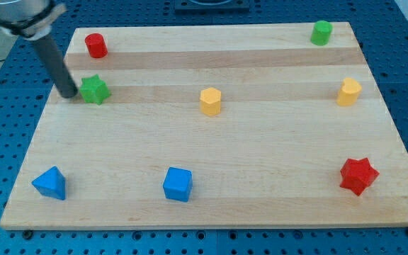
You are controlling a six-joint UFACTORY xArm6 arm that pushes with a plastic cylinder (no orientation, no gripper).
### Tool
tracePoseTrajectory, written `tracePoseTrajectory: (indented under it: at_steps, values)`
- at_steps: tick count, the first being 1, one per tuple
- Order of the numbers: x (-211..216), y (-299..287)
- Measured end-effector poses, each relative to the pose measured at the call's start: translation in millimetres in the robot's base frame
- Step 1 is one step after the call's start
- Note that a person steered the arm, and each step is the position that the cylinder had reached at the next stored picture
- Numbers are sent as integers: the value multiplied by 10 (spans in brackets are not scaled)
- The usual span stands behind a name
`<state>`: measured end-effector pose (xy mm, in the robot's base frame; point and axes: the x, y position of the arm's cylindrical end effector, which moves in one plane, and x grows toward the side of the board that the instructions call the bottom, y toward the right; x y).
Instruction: Move the yellow heart to the right of the yellow hexagon
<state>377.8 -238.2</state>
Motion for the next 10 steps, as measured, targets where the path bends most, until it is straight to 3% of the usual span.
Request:
tracePoseTrajectory:
  at_steps: [2, 3, 4, 5, 6, 8, 9, 10]
  values:
    - [46, 1892]
    - [-11, 1570]
    - [-586, 2373]
    - [-749, 3787]
    - [-266, 4609]
    - [35, 5012]
    - [259, 4855]
    - [381, 4038]
